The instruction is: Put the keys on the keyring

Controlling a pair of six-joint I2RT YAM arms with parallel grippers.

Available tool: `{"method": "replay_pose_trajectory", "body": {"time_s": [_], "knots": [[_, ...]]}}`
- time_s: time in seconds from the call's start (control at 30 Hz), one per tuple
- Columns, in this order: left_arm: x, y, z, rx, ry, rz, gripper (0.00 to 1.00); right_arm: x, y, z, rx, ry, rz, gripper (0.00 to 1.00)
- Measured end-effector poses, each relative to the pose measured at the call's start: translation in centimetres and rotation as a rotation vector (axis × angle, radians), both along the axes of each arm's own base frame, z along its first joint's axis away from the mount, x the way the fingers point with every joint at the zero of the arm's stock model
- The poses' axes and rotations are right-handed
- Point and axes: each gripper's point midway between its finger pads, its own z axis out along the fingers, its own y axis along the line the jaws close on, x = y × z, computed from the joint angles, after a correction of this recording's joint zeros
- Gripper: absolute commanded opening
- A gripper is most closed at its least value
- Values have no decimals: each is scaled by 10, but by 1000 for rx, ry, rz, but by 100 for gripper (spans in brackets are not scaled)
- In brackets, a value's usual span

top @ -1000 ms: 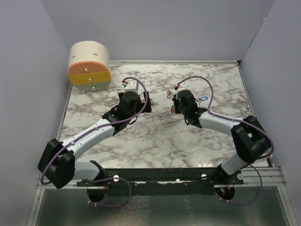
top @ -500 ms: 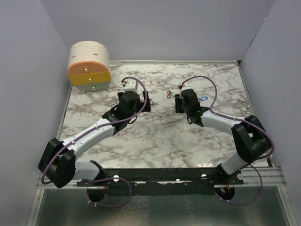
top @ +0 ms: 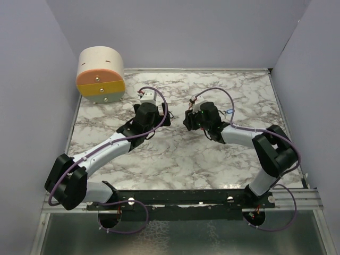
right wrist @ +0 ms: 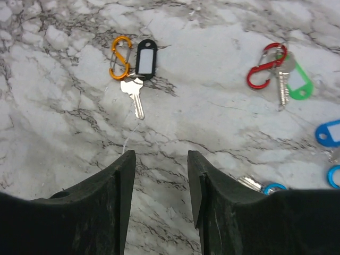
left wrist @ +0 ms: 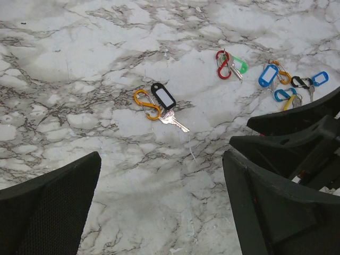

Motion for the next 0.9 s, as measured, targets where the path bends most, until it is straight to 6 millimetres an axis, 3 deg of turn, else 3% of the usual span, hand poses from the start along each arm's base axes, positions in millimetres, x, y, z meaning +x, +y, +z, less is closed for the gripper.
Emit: {"method": "replay_pose_trajectory", "body": {"time_s": [0.2,0.37,0.9], "knots": [[2,5,0,6,-2,9,99,4,27,-26,13,34,115,47],[3,11,-5,16,1,18,99,19,44,-27,32,17,149,47],[10,22,-5,12,-3,43,99,43,66,-42,44,26,177,47]]}}
